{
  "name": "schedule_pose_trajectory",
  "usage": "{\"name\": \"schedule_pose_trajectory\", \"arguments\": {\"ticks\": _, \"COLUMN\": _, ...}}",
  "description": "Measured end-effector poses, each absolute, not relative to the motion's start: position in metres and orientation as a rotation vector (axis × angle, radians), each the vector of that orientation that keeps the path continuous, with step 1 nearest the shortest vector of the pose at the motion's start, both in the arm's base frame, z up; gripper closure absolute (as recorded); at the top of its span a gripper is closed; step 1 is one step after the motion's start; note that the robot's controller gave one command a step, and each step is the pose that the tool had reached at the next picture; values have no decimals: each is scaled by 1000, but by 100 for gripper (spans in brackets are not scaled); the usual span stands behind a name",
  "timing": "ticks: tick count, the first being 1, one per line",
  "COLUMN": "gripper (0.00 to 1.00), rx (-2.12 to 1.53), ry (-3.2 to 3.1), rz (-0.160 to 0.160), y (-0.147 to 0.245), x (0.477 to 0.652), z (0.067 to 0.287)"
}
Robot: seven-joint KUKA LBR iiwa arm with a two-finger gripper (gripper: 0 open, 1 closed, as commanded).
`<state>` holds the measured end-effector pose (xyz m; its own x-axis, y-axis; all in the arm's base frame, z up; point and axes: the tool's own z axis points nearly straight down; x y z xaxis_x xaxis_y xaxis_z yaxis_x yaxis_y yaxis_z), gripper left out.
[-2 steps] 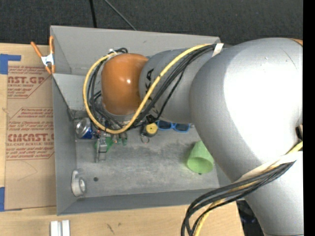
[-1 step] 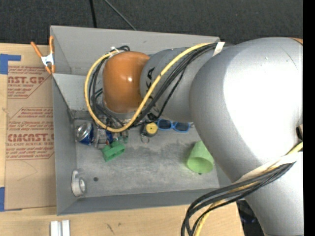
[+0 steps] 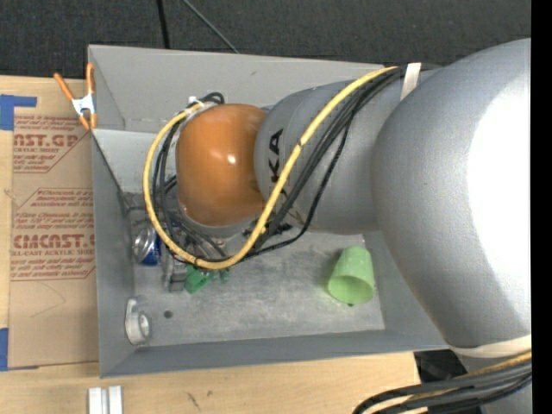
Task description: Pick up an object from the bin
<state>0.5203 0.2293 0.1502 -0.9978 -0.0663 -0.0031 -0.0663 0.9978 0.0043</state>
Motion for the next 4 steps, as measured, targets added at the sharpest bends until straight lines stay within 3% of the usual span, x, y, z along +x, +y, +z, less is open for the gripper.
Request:
{"name": "schedule_pose_trajectory", "arguments": {"ticks": 1, "gripper": 0, "rx": -97, "ry": 3141, "rz": 2, "y": 226, "x": 522, "z": 145}}
{"name": "schedule_pose_trajectory", "arguments": {"ticks": 2, "gripper": 0, "rx": 479, "ry": 3102, "rz": 1, "y": 193, "x": 576, "z": 89}}
{"name": "schedule_pose_trajectory", "arguments": {"ticks": 3, "gripper": 100, "rx": 476, "ry": 3097, "rz": 9, "y": 195, "x": 578, "z": 93}}
{"name": "schedule_pose_trajectory", "arguments": {"ticks": 4, "gripper": 100, "rx": 439, "ry": 3102, "rz": 7, "y": 170, "x": 584, "z": 234}}
